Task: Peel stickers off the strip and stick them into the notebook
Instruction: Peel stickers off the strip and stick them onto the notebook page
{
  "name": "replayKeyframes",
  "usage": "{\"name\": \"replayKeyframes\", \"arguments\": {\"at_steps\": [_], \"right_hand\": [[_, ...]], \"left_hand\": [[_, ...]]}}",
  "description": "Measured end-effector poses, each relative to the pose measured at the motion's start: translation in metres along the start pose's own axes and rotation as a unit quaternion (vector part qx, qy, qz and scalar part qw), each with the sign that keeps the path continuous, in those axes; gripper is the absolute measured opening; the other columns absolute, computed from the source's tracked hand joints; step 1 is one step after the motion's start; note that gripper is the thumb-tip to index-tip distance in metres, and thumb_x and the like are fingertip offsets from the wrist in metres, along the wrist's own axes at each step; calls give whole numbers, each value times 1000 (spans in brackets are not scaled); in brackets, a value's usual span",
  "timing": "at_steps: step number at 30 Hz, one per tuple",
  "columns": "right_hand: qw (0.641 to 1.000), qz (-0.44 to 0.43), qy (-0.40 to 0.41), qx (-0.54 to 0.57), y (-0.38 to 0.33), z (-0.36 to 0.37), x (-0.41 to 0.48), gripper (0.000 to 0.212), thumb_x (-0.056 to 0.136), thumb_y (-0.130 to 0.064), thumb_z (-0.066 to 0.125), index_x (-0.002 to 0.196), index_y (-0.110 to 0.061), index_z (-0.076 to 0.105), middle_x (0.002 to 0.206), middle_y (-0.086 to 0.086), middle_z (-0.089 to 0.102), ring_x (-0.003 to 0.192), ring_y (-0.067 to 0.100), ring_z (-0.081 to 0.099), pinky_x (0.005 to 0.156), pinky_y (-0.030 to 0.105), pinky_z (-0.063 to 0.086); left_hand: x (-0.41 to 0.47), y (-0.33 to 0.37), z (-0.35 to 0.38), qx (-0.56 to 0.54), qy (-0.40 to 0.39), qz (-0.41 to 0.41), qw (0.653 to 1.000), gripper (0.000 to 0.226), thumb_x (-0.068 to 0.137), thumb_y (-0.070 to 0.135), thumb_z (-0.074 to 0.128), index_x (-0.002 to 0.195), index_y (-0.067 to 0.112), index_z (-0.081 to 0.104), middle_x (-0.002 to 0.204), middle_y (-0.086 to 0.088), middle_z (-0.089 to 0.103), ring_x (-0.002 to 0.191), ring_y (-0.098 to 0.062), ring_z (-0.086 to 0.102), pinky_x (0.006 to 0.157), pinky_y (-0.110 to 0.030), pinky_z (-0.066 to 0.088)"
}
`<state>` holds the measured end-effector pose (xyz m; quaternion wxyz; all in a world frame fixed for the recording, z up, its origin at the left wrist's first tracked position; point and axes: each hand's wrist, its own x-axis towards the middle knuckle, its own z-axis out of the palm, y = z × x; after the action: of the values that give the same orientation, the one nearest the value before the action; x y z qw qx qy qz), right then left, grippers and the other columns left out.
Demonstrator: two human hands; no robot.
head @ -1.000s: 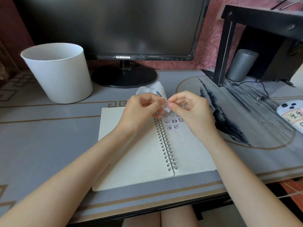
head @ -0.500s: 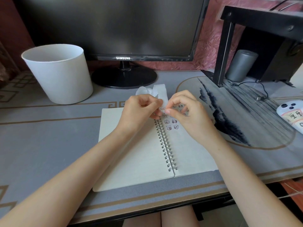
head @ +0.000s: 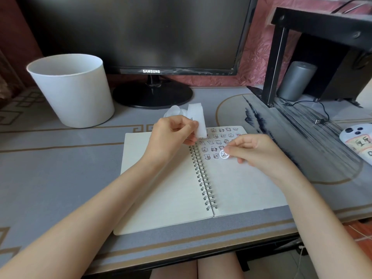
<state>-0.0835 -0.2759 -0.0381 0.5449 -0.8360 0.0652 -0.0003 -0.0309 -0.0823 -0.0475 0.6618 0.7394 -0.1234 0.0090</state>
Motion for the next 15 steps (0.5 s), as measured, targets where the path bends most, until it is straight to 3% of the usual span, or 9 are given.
{"name": "replayKeyframes", "arguments": {"at_steps": [7,15], "right_hand": [[998,0,51,-19,6,5,6,8,78,-9,73,74,-13,68,71,4,68,50,3,50,51,11,42],[998,-10,56,-33,8,6,7,9,77,-12,75,72,-16,68,69,2,67,45,-5,49,50,10,41]], "left_hand": [[-1,1,1,0,1,-4,1000,23,93,12,59,71,6,64,61,-5,65,55,-8,61,64,-20,55],[-1,2,1,-5,-2,0,1000,22,93,11,59,73,3,64,61,-6,63,55,-7,61,63,-19,55]]}}
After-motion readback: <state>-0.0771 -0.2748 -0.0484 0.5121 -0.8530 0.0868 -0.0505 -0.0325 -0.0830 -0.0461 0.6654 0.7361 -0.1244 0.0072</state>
